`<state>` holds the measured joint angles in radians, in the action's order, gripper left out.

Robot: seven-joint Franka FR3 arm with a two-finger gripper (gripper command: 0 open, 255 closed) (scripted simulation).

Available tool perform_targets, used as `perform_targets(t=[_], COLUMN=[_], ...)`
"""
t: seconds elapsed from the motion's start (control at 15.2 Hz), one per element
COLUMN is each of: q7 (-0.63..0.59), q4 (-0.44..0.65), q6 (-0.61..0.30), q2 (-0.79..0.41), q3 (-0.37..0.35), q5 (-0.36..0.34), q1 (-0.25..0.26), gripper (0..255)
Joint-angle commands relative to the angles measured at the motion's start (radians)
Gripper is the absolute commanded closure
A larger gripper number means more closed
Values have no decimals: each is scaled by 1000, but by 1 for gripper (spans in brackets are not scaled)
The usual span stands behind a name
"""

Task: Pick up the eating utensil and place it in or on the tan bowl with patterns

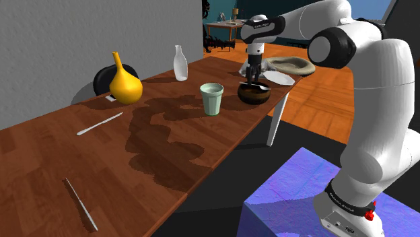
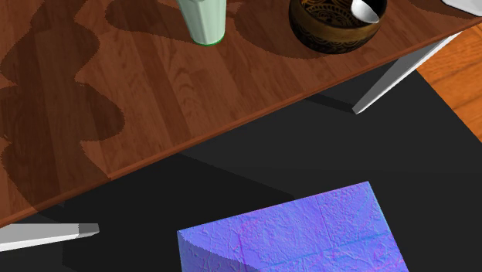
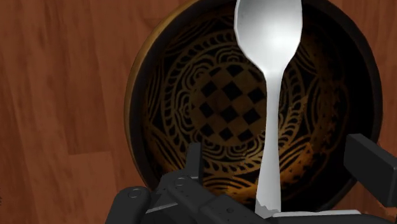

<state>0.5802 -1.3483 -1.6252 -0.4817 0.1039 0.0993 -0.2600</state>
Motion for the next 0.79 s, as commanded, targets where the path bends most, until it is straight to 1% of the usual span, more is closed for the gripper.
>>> perform_targets(t=[0.0,0.2,0.73], q7=[-1,-4,-4], q4=[47,203,203], q6=[38,153,153], q2=[-9,-50,-50], q3=[0,0,0], q5=[0,3,3], q1=[-3,-13,-13], gripper=[0,0,0])
